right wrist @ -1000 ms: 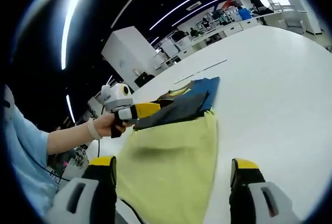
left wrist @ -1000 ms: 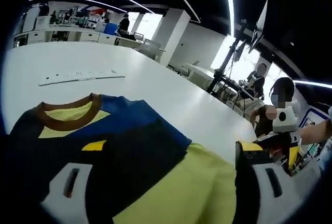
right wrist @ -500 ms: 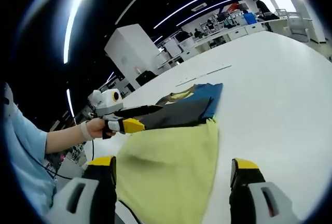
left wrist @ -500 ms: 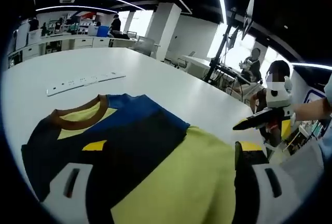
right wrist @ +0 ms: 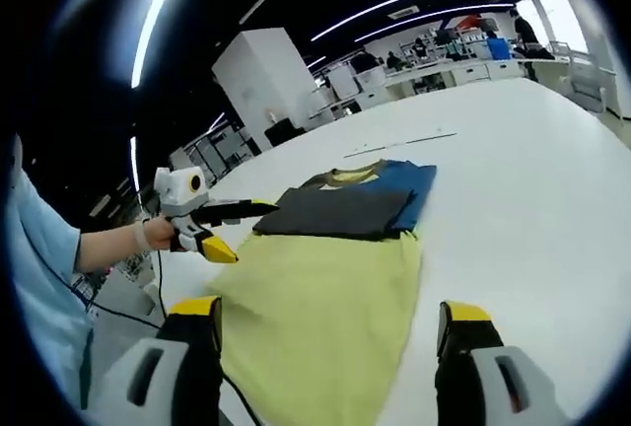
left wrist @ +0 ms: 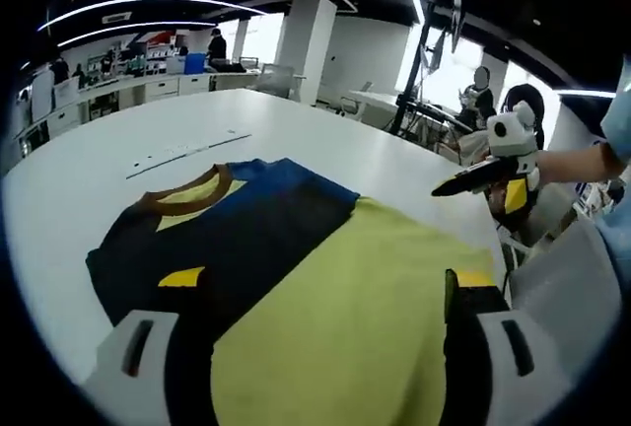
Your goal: Fold the garment on the visible template until the final outline fits inside the template.
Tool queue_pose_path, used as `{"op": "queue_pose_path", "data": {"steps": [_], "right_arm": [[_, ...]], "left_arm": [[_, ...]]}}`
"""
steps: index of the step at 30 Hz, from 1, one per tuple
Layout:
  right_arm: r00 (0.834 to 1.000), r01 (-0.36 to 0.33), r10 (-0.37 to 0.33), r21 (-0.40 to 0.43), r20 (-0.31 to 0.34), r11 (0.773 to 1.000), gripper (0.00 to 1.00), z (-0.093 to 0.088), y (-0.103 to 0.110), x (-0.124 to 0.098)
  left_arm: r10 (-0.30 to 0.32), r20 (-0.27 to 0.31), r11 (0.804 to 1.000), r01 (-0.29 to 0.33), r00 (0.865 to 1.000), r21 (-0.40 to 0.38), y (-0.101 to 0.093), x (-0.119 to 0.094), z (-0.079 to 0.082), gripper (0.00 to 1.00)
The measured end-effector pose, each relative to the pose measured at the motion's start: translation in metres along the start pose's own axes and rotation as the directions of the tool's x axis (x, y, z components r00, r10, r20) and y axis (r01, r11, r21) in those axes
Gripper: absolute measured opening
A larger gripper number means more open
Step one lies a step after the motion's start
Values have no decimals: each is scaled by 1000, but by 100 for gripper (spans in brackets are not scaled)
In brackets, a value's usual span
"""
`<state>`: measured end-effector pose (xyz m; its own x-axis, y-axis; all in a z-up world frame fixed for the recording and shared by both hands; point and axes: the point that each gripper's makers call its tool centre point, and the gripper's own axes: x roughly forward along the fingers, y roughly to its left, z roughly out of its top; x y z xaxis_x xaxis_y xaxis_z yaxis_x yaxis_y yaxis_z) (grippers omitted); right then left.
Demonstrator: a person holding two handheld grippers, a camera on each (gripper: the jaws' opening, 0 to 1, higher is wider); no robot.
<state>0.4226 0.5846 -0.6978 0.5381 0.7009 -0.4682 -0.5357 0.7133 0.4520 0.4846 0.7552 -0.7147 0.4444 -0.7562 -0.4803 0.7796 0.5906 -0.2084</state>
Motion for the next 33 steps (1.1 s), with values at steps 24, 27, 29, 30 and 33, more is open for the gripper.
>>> {"op": "queue_pose_path", "data": {"steps": [24,27,29,30,33], "right_arm": [[1000,20,-22,-86,-20,996,87,-2,9,-8],[1000,23,-25,-89,-20,996,87,-2,8,-10],[999,25,-27,-91,-17,996,87,-2,7,-12],[999,26,-27,-91,-17,996,87,-2,7,-12],[999,37,-39,-103,-23,994,87,-4,5,-15]], "left_arm": [[119,9,989,-118,993,-90,-6,-87,-49,94],[130,8,987,-129,991,-99,-7,-94,-52,94],[129,5,987,-127,992,-99,-8,-97,-53,94],[127,21,988,-124,992,-92,-10,-99,-53,94],[122,12,986,-120,992,-116,-14,-101,-57,93]]}}
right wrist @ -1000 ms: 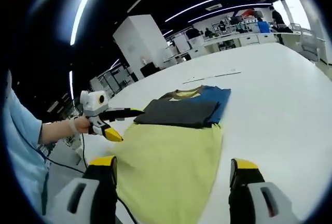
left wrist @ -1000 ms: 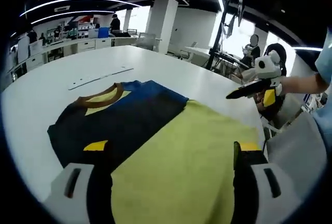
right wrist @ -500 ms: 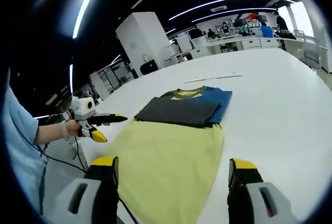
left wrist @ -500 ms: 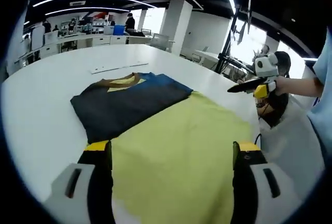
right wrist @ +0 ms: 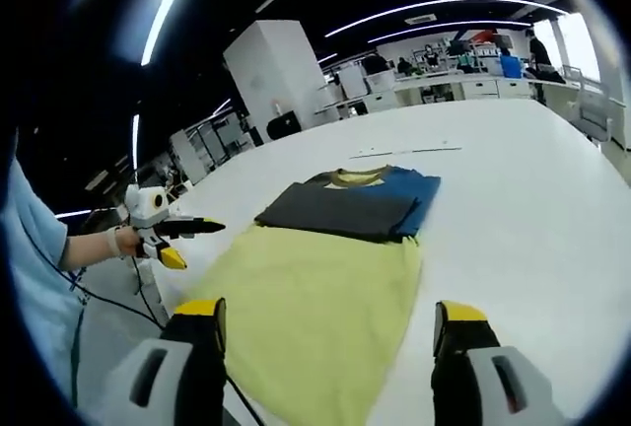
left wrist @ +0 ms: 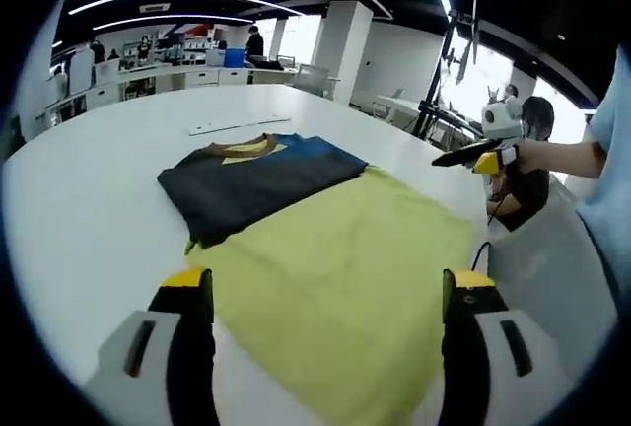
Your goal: Fold the garment on the visible template until the final outline fits inside the template.
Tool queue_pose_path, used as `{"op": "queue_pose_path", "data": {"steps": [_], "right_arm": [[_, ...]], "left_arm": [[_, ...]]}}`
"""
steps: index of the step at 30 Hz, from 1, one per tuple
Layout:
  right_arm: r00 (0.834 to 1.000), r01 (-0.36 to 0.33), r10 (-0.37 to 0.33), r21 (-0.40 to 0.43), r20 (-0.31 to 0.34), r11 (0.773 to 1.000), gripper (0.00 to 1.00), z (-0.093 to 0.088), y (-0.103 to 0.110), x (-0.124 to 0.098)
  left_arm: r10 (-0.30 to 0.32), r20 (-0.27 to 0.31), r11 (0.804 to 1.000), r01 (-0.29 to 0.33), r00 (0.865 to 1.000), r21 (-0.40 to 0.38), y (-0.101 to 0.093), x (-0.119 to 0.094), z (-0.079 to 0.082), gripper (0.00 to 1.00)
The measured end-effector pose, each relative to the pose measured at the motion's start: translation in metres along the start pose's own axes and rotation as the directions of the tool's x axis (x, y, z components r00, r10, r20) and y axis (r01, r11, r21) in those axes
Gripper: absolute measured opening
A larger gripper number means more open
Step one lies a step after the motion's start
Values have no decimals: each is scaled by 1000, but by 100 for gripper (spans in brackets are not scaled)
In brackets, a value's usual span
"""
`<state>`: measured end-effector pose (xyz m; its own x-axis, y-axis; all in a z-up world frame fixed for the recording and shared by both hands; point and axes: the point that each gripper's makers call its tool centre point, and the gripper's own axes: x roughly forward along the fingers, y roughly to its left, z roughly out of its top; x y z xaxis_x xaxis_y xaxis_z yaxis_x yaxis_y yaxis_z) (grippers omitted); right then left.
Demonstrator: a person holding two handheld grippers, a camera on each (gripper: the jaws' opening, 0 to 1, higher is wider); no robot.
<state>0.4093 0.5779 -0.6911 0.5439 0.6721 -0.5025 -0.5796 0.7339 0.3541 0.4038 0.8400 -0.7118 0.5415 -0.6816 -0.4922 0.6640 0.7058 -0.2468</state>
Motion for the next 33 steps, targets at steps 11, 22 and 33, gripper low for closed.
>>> {"op": "queue_pose_path", "data": {"steps": [11,22,33], "right_arm": [[999,19,-20,-24,-32,1000,83,-15,-2,-11],[990,44,-51,-54,-131,998,79,-53,-4,-19],[978,3,-15,-58,-206,998,71,-75,7,-23]], "left_arm": [[0,-22,1000,0,1000,-8,-4,-19,-18,81],[-39,-135,998,31,990,-61,-11,-44,-52,58],[-61,-243,987,22,968,-162,-14,-63,-85,47]]}}
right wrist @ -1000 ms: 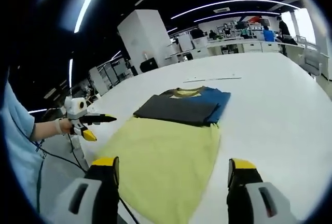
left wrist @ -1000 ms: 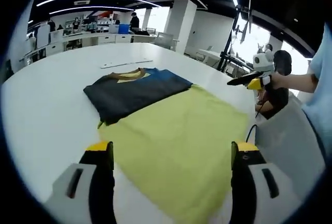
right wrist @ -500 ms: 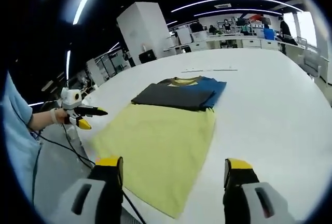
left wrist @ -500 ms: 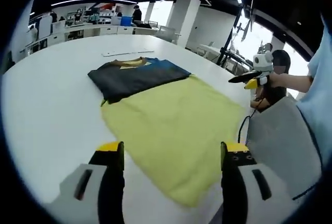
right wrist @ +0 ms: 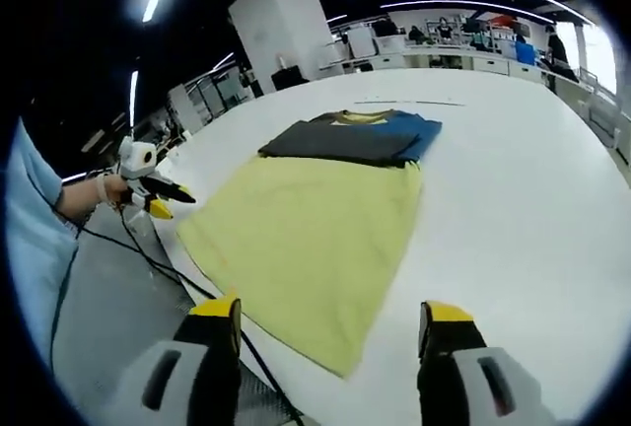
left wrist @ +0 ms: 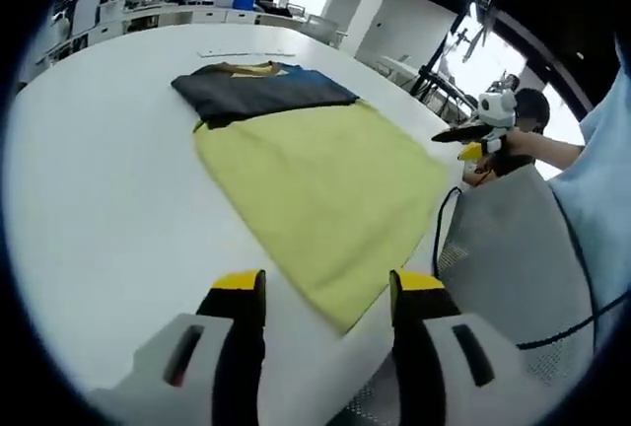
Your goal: Fold the garment on the visible template until the final outline fits inside the template.
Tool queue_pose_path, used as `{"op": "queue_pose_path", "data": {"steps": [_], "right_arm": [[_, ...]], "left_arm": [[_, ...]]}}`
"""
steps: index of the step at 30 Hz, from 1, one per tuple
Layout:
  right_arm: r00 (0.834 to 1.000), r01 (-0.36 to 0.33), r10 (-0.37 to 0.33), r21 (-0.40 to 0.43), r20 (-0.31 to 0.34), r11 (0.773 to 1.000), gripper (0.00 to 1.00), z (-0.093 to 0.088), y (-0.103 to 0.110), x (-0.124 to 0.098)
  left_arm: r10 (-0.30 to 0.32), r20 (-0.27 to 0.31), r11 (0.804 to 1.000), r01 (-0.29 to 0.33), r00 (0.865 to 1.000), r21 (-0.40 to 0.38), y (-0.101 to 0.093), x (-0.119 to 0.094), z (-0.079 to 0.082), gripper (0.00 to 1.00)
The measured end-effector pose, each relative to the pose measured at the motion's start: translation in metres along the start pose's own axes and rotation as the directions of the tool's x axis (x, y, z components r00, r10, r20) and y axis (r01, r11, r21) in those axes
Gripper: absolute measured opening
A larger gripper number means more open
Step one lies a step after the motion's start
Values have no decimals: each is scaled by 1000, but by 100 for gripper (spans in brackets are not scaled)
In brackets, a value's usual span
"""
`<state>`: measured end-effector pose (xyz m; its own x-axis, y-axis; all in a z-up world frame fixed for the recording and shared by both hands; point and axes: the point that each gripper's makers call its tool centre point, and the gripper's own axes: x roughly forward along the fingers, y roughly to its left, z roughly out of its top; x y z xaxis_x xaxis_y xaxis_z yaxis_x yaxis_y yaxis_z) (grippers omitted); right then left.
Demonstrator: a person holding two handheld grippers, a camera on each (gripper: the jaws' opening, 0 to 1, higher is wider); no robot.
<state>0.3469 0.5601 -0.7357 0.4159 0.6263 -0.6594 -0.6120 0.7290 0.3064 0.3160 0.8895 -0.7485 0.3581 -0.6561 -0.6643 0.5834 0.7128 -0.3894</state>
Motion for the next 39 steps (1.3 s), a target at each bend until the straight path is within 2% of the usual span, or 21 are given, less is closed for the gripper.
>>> {"op": "queue_pose_path", "data": {"steps": [7,10,16,18,20,24,25,27,29,31,34,39], "right_arm": [[999,-8,8,-13,-43,1000,62,-16,-1,-5],[998,-3,3,-5,-63,1000,59,-25,-3,-7],[995,-4,5,11,-99,1000,47,-36,-3,-8],[995,-2,6,39,-95,999,42,-36,-4,-7],[996,-11,20,98,-87,995,34,-35,-2,-5],[995,-2,17,146,-96,989,31,-39,-5,-1],[996,1,13,145,-90,989,29,-37,-6,-1],[995,-1,19,174,-101,985,27,-39,-5,-4],[995,-7,29,212,-100,977,25,-38,-2,-4],[995,-4,29,247,-98,969,19,-39,-1,-3],[997,-3,27,299,-79,954,14,-37,0,1],[996,6,24,326,-87,945,6,-39,-1,4]], "left_arm": [[-19,-37,996,16,999,-82,-3,1,-15,39],[-31,-24,992,28,999,-122,-4,1,-17,33],[-49,-34,986,43,998,-160,-10,1,-20,28],[-52,-27,981,46,998,-187,-9,1,-20,27],[-59,-26,968,51,998,-246,-11,1,-21,25],[-30,-32,964,21,999,-263,-7,0,-25,17],[-35,-31,947,23,999,-319,-9,0,-26,16],[-54,-18,931,44,998,-362,-12,0,-26,17],[-48,-16,931,38,999,-363,-10,-1,-28,15],[-31,-8,923,25,999,-384,-7,0,-29,11],[-40,5,904,38,999,-425,-8,1,-29,9],[-33,8,899,33,999,-436,-6,2,-31,3]]}}
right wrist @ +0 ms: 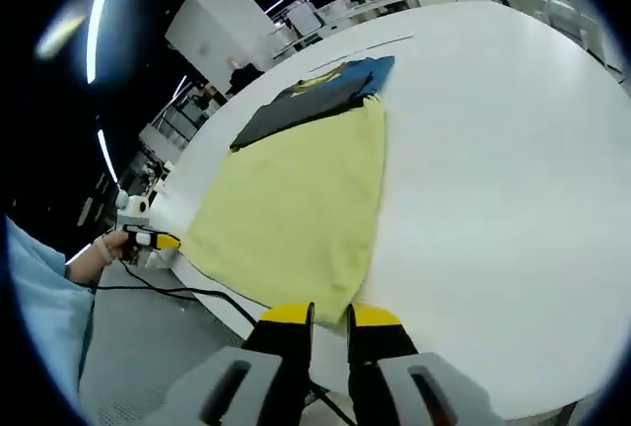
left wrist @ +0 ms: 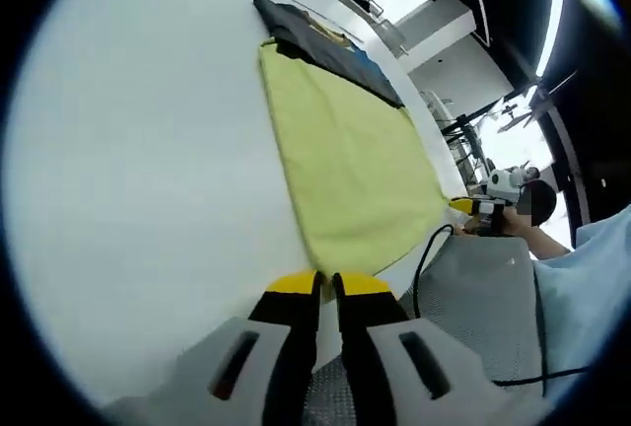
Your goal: Fold the garment on the visible template until the final outline fits inside the template.
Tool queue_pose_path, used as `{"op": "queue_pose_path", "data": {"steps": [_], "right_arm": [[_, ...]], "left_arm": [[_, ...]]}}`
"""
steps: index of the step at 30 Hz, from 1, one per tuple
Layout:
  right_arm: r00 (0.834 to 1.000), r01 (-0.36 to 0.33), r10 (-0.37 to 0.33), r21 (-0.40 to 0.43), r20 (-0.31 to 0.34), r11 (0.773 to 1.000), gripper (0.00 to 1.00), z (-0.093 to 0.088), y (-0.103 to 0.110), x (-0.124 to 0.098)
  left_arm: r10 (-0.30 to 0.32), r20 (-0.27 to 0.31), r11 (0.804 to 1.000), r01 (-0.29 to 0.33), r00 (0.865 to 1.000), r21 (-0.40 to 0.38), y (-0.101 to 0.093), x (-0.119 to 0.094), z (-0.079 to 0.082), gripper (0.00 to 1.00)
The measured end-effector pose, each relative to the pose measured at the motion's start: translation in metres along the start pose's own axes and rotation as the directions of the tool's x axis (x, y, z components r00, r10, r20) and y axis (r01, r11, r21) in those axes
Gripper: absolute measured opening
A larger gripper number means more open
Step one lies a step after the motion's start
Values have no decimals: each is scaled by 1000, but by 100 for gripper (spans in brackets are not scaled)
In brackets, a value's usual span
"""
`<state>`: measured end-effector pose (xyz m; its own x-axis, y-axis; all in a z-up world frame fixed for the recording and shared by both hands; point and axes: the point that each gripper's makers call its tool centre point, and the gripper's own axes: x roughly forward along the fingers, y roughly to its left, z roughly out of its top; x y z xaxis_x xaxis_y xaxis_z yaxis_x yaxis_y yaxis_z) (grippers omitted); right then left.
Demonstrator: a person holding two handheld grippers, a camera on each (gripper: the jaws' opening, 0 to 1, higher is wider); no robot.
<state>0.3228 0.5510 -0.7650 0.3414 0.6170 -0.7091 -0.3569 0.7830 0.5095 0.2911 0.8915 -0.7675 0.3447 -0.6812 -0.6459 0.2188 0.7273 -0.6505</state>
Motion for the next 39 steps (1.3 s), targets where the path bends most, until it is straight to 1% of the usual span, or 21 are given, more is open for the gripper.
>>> {"op": "queue_pose_path", "data": {"steps": [2,3,4,5,6,7,10,11,14,15,16,17,19,23,26,28,31,33,35,38,39], "right_arm": [[1000,7,-7,13,-3,1000,1,-1,-2,2],[1000,18,-18,34,-7,999,0,-1,-3,3],[1000,-2,0,77,20,997,0,4,1,4],[1000,8,-9,87,7,996,0,2,-1,3],[1000,5,-6,82,9,997,0,2,-1,3],[1000,5,-6,77,10,997,0,3,0,2],[1000,3,-4,64,11,998,0,6,4,-2],[1000,-6,5,57,19,998,0,10,6,-5],[998,-25,22,65,52,998,0,21,11,-12],[997,-40,34,79,73,996,0,27,14,-15],[996,-48,42,83,79,995,0,28,15,-16],[993,-67,57,103,103,992,0,35,19,-19],[988,-100,82,134,131,986,0,42,24,-25],[982,-133,108,155,157,979,0,48,29,-36],[977,-147,117,167,178,975,0,48,32,-46],[974,-161,126,184,190,970,0,47,34,-50],[971,-175,135,203,196,963,0,42,37,-55],[969,-190,145,229,198,955,0,40,42,-60],[968,-199,155,230,196,953,0,38,48,-64],[971,-195,155,227,182,954,0,34,53,-72],[972,-192,153,228,177,955,0,33,56,-75]], "left_arm": [[-2,4,1000,3,1000,-22,0,1,0,2],[2,6,1000,-2,1000,-24,1,1,1,1],[2,10,1000,-2,1000,-27,1,1,1,1],[4,10,999,-3,1000,-34,1,1,1,1],[7,9,999,-7,1000,-48,1,1,1,1],[9,5,999,-9,1000,-45,1,1,1,1],[16,-3,1000,-16,1000,-6,-1,-1,2,0],[12,0,1000,-12,1000,2,-3,-2,4,0],[8,26,1000,-8,1000,-1,-7,-8,13,0],[-7,42,1000,7,999,-8,-10,-11,19,0],[-20,62,1000,21,998,-13,-14,-14,24,0],[-36,86,999,38,996,-24,-17,-18,31,0],[-54,106,998,58,993,-35,-22,-25,39,0],[-75,115,997,79,991,-28,-30,-35,44,0],[-86,136,995,92,987,-38,-39,-43,48,0],[-100,142,993,108,985,-53,-43,-47,46,0],[-106,132,992,115,986,-59,-47,-49,40,0],[-113,124,991,121,986,-63,-52,-52,35,0],[-133,128,986,144,983,-83,-58,-57,33,0],[-152,135,979,168,979,-115,-65,-65,31,0],[-156,130,978,172,979,-118,-68,-67,29,0]]}}
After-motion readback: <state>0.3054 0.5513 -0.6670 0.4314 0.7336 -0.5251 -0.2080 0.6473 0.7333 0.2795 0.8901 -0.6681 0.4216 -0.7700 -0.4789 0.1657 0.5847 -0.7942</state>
